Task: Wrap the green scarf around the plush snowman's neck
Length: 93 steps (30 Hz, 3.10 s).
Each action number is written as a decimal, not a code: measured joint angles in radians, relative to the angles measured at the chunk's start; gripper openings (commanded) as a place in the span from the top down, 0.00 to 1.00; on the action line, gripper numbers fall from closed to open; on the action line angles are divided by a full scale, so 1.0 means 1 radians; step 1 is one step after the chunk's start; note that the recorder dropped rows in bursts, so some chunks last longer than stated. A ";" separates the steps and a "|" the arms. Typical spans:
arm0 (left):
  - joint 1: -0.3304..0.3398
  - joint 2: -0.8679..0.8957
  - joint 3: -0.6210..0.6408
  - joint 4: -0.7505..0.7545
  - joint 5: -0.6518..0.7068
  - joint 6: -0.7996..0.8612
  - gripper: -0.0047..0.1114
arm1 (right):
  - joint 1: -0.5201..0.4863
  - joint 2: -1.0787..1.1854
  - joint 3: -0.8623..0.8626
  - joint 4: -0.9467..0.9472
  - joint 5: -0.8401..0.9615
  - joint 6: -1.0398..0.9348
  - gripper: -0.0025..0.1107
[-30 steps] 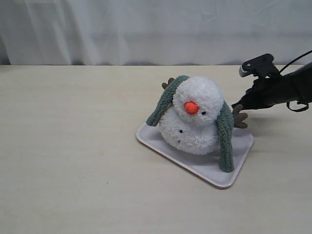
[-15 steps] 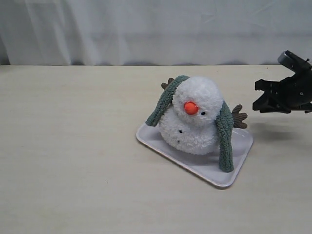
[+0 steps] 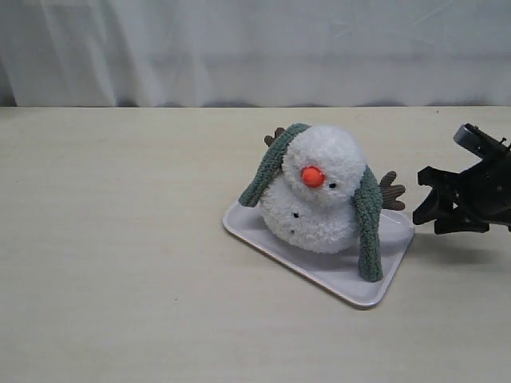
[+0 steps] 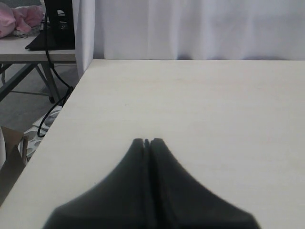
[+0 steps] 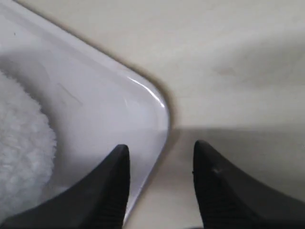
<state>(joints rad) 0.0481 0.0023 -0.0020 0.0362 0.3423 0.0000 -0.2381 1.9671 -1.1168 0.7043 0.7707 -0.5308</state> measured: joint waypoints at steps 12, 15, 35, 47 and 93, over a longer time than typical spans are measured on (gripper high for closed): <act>0.000 0.000 0.000 0.000 0.000 0.000 0.96 | 0.005 0.000 0.077 0.023 -0.105 -0.002 0.64; 0.000 0.000 0.000 0.000 0.000 0.000 0.96 | 0.032 0.000 0.078 0.026 -0.124 -0.004 0.64; 0.000 0.000 0.000 0.000 0.000 0.000 0.96 | 0.078 0.040 0.068 0.073 -0.202 -0.028 0.64; 0.000 0.000 0.000 0.000 0.000 0.000 0.96 | 0.078 0.060 0.068 0.238 -0.222 -0.379 0.81; 0.000 0.000 0.000 0.000 0.000 0.000 0.96 | 0.243 0.179 -0.151 0.307 -0.423 -0.651 0.60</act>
<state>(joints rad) 0.0481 0.0023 -0.0020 0.0362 0.3423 0.0000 0.0046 2.1459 -1.2681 1.0111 0.3477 -1.1819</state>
